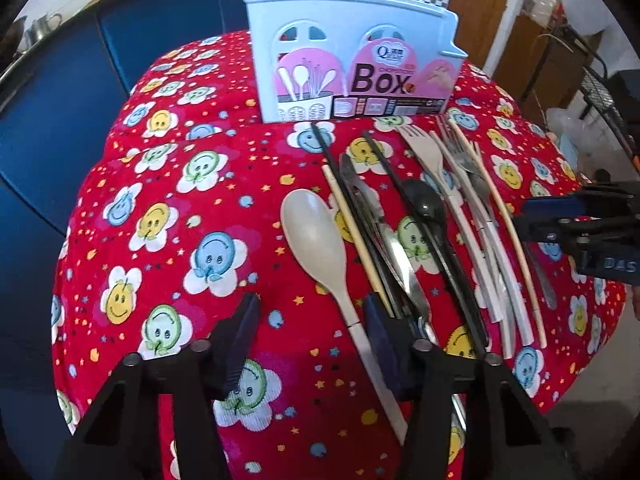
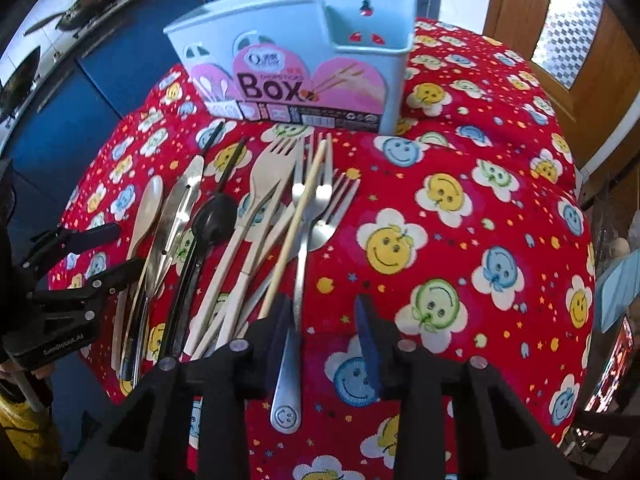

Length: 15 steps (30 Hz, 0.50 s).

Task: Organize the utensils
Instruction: 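Lower the left tool to the white spoon while the right tool lowers to a silver fork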

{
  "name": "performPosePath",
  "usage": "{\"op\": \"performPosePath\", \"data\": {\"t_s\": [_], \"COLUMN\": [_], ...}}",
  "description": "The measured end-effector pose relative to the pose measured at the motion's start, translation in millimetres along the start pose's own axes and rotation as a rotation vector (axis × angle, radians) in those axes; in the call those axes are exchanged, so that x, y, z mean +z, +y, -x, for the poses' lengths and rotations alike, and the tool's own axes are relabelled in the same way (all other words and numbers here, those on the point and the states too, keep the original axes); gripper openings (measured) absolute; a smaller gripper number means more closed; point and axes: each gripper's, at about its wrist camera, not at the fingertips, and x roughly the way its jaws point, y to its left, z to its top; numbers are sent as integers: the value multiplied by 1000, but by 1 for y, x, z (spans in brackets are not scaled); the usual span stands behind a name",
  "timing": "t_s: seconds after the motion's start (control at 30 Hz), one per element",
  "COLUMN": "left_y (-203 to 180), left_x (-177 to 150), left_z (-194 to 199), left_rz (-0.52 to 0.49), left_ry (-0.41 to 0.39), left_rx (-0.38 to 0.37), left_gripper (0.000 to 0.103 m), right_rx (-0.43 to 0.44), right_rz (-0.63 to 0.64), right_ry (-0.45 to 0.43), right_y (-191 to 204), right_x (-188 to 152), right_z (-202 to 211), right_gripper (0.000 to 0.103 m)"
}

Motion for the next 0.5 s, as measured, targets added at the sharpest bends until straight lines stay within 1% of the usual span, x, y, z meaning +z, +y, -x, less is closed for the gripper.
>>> {"op": "performPosePath", "data": {"t_s": [0.03, 0.1, 0.13, 0.17, 0.2, 0.27, 0.3, 0.33, 0.43, 0.5], "left_y": [0, -1, -1, -1, -1, 1, 2, 4, 11, 11], "left_x": [1, 4, 5, 6, 7, 7, 7, 7, 8, 10], "left_z": [0, -1, -1, -2, -1, 0, 0, 0, 0, -1], "left_rz": [0, -5, -10, -11, -10, -8, -5, 0, 17, 9], "left_ry": [5, 21, 28, 34, 39, 42, 43, 45, 67, 92], "left_rx": [-9, -20, -21, -21, -22, -23, -19, -18, -43, -47], "left_gripper": [45, 41, 40, 39, 35, 26, 19, 16, 15, 15], "right_rx": [-14, -27, -30, -35, -39, -27, -20, -14, -6, -3], "right_rz": [17, 30, 30, 24, 15, -9, -18, -25, -22, -17], "right_ry": [2, 8, 7, 8, 10, 18, 25, 31, 63, 91], "right_y": [3, 6, 6, 5, 3, -3, -6, -7, -10, -11], "right_x": [3, 6, 8, 9, 10, 10, 9, 9, 5, 4], "right_z": [-1, -4, -5, -5, -5, -4, -4, -4, -2, -2], "right_gripper": [34, 30, 23, 19, 9, 8, 8, 8, 7, 7]}}
